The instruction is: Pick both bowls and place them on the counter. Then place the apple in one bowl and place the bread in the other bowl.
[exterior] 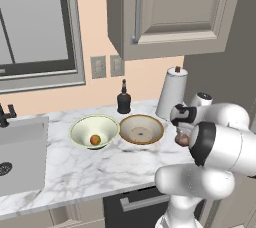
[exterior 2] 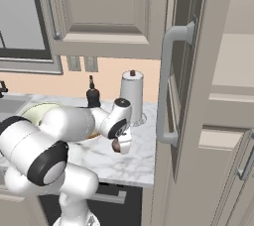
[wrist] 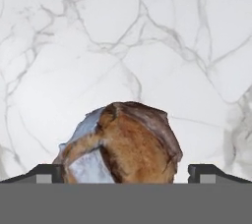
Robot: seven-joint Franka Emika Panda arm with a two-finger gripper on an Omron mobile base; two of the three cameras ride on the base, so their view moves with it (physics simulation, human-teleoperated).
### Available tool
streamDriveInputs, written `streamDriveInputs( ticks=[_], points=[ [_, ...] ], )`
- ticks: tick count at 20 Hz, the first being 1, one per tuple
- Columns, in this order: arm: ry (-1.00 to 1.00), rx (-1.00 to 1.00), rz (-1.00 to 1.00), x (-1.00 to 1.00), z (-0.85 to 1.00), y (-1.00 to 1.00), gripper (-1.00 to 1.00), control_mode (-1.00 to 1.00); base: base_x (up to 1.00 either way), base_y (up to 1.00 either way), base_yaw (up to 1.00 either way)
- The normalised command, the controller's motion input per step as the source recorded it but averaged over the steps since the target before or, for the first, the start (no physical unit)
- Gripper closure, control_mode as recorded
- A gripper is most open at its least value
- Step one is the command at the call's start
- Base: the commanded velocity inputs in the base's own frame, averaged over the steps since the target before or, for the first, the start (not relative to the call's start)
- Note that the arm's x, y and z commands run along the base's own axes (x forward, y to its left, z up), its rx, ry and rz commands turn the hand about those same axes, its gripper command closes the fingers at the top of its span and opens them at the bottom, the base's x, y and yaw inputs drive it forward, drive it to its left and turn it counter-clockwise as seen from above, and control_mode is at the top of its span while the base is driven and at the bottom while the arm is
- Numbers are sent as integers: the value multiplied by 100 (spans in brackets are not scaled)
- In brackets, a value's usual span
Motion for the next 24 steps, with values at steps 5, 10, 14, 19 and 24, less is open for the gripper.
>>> streamDriveInputs(
  ticks=[5,10,14,19,24],
  points=[
    [0,1,0,3,-33,-3,-100,-100,0,0,0],
    [0,0,0,0,-60,2,100,-100,0,0,0],
    [0,0,0,0,-50,19,100,-100,0,0,0],
    [-3,1,-4,-14,10,10,100,-100,0,0,0],
    [-7,0,-7,-19,44,41,100,-100,0,0,0]
  ],
)
